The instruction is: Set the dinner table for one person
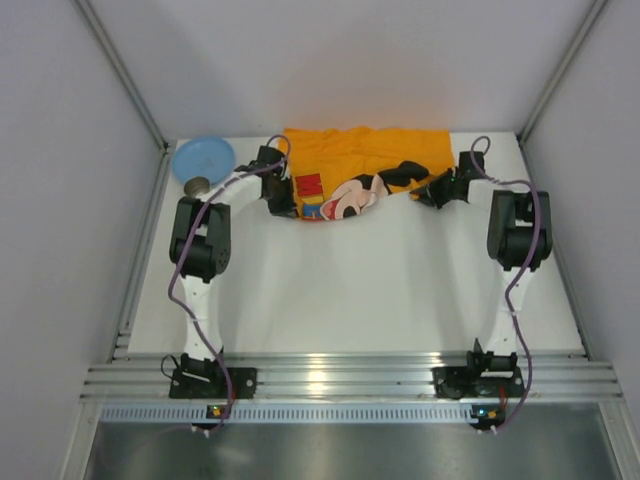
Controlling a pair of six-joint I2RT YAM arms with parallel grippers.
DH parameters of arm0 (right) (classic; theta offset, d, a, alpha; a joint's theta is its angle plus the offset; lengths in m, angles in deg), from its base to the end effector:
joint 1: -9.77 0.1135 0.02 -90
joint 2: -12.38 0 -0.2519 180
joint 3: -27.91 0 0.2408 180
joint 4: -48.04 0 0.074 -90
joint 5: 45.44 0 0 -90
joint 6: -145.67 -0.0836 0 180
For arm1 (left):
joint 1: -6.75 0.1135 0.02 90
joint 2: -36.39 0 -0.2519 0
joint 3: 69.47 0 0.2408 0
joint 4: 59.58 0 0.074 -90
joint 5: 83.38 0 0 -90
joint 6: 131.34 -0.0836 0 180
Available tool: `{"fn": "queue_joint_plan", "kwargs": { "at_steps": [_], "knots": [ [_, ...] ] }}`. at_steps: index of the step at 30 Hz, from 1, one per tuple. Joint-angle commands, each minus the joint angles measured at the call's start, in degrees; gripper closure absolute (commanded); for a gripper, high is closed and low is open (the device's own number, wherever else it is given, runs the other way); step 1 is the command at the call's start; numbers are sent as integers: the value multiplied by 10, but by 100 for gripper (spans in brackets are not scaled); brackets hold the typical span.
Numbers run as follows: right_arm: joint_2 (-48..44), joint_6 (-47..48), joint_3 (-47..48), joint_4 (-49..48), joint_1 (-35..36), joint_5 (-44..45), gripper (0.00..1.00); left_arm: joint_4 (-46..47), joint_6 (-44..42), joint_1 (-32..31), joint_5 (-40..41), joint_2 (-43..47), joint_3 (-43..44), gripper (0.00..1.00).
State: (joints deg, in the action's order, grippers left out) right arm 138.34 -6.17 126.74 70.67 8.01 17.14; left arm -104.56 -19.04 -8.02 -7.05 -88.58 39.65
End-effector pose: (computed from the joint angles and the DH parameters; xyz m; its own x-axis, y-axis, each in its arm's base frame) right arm 0.4789 0.0238 0.0945 -0.5982 0.8013 0.0051 0.5452 0.4024 0.7354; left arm 0.4511 -0.1394 0.1186 -0.9174 -0.1394 -0.3726 0.0119 0.9266 -0.3759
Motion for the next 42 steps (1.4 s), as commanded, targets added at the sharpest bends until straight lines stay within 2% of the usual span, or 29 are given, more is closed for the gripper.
{"fn": "queue_joint_plan", "kwargs": {
  "at_steps": [1, 3, 4, 12, 17, 18, 19, 22, 27, 33, 34, 36, 38, 41, 42],
  "knots": [
    [9, 1, -12, 9, 5, 31, 86, -18, -10, 18, -14, 32, -3, 100],
    [-1, 8, -23, 9, 4, 31, 98, -18, -8, 26, -17, 31, -3, 100],
    [-13, 11, -36, 8, -1, 32, 100, -19, -7, 29, -18, 29, -3, 100],
    [-90, 74, -101, 48, -28, 16, 100, -20, -2, 34, 10, 39, -16, 100],
    [-135, 182, -80, 203, -28, 46, 100, -65, 9, 34, 56, 67, -22, 100],
    [-135, 200, -74, 227, -28, 47, 96, -66, 12, 34, 59, 75, -30, 100],
    [-131, 217, -63, 278, -28, 52, 92, -68, 18, 34, 62, 94, -39, 100],
    [-136, 274, -64, 347, -27, 73, 89, -70, 34, 34, 50, 140, -78, 100],
    [-208, 318, -137, 386, -28, 131, 93, -75, 61, 32, 36, 227, -157, 100],
    [-285, 337, -192, 425, -32, 157, 91, -94, 79, 11, 56, 315, -249, 100],
    [-293, 343, -194, 433, -32, 176, 83, -94, 87, 7, 58, 340, -260, 100],
    [-319, 351, -200, 446, -40, 197, 81, -95, 99, -2, 64, 368, -294, 100],
    [-337, 364, -208, 457, -50, 219, 76, -99, 119, -13, 70, 409, -323, 100],
    [-367, 383, -225, 474, -69, 241, 38, -111, 149, -38, 79, 459, -355, 100],
    [-384, 385, -236, 489, -76, 247, 28, -116, 157, -46, 81, 468, -362, 100]
  ]
}}
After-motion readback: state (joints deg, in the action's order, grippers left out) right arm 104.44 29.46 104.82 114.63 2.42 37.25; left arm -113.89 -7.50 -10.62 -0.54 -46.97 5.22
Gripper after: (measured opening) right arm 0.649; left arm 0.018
